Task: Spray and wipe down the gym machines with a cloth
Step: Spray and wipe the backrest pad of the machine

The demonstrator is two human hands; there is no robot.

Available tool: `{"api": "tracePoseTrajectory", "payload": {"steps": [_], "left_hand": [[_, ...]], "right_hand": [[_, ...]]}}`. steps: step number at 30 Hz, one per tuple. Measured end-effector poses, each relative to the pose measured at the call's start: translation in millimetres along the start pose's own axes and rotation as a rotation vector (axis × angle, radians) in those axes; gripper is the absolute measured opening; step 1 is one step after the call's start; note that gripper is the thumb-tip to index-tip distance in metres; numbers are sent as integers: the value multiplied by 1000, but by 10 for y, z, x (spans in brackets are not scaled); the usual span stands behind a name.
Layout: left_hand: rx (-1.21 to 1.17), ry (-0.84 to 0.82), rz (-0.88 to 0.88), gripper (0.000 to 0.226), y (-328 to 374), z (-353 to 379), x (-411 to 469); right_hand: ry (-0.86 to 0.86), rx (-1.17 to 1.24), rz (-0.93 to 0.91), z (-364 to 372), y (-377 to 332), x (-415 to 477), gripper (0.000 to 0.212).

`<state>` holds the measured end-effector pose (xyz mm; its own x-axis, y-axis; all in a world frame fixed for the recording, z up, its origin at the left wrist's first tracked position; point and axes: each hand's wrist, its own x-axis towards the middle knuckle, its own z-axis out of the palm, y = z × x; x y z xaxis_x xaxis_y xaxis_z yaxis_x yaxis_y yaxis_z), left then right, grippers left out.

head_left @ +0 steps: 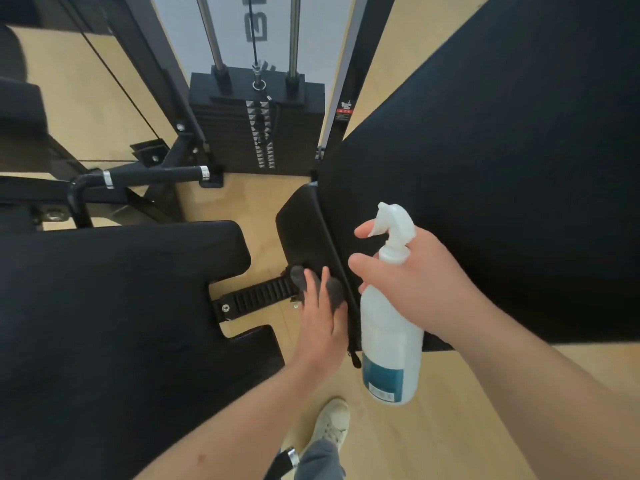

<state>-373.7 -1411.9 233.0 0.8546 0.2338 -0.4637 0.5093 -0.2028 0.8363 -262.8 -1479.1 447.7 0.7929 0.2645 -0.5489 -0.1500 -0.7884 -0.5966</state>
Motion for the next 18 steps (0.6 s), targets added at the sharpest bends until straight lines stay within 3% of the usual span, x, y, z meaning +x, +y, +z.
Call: {"api": "tracePoseTrajectory", "payload": {"steps": [8, 12, 15, 18], "left_hand": [[-85, 163, -136, 57, 288, -401, 889], [-95, 145, -54, 62, 193, -174, 519], [-50, 50, 47, 79, 59, 74, -45], [2, 0, 28, 79, 68, 55, -34]], "right_hand": [[-24, 112, -51, 57, 116, -7, 28], [-35, 159, -57, 47, 111, -25, 30], [-44, 184, -48, 33, 112, -38, 32], [-40, 163, -38, 25, 129, -25, 33]]}}
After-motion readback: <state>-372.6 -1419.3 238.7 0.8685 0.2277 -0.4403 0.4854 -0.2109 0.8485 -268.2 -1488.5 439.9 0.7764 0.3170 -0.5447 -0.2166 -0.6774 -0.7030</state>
